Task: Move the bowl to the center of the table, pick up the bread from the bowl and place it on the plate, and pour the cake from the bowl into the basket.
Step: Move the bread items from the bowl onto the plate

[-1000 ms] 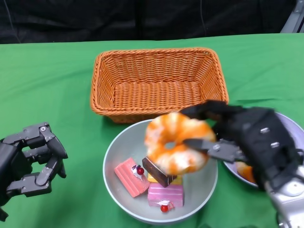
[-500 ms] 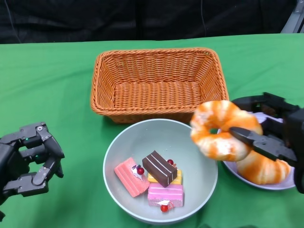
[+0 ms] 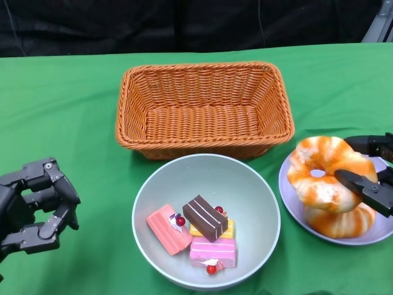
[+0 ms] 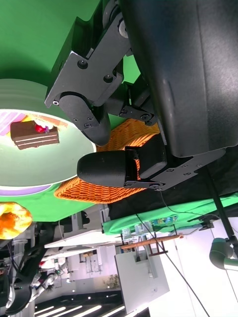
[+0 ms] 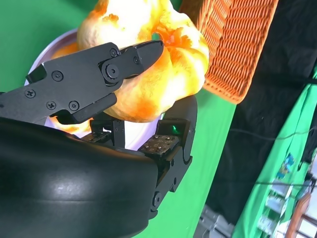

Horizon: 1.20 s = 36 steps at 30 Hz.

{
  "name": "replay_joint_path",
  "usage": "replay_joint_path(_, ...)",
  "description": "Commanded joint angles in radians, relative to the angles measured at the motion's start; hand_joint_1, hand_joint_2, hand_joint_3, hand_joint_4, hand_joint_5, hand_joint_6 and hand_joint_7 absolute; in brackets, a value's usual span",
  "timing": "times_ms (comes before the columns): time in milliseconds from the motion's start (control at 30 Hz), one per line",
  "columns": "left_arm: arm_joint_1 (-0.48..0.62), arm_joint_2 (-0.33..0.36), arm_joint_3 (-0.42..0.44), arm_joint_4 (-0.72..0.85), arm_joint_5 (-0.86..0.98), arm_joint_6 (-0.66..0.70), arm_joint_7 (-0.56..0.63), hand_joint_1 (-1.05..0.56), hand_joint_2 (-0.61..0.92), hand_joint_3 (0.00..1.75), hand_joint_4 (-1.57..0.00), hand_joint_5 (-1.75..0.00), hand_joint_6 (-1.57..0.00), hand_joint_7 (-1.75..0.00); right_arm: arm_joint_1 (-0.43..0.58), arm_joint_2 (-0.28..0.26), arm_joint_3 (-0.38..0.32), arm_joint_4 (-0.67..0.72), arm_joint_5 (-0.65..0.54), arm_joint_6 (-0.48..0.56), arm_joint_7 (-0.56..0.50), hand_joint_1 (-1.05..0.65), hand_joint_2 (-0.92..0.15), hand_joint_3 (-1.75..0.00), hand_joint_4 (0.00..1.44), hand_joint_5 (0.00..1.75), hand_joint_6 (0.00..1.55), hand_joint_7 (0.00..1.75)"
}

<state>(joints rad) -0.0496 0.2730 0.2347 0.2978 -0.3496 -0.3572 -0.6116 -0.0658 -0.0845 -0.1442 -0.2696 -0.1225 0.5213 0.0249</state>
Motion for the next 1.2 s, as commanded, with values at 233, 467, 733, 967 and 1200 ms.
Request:
replay_joint_path(233, -0.002, 0.02, 0.009, 0.001, 0.002, 0.01, 0.002, -0.04, 0.57, 1.03, -0.71, -1.67, -0.75, -1.37, -0.024, -0.017, -0.006, 0.118, -0.04, -0.04, -0.092, -0.14, -0.92, -0.11, 0.64, 1.34, 0.73, 0.82)
replay_joint_path(467, -0.003, 0.022, 0.008, 0.003, 0.005, 0.006, 0.0, -0.03, 0.59, 1.01, -0.7, -1.69, -0.74, -1.38, -0.047, -0.041, 0.026, 0.171, -0.093, -0.015, -0.121, -0.17, -0.92, -0.09, 0.67, 1.25, 0.79, 0.69)
replay_joint_path(733, -0.002, 0.022, 0.007, 0.006, 0.009, -0.005, -0.003, -0.02, 0.6, 1.02, -0.7, -1.68, -0.74, -1.38, -0.081, -0.058, 0.031, 0.276, -0.097, -0.051, -0.135, -0.16, -0.92, -0.09, 0.7, 1.21, 0.82, 0.56)
replay_joint_path(967, -0.002, 0.019, 0.006, 0.006, 0.009, -0.001, 0.002, -0.01, 0.57, 1.05, -0.72, -1.68, -0.75, -1.39, -0.097, -0.083, 0.052, 0.338, -0.124, -0.059, -0.144, -0.22, -0.92, -0.09, 0.8, 0.95, 0.93, 0.27)
replay_joint_path(1200, 0.0, 0.021, 0.006, 0.012, 0.02, -0.009, 0.001, -0.02, 0.57, 1.05, -0.71, -1.66, -0.74, -1.38, -0.096, -0.086, 0.062, 0.362, -0.132, -0.076, -0.158, -0.22, -0.92, -0.11, 0.86, 0.66, 0.93, 0.08)
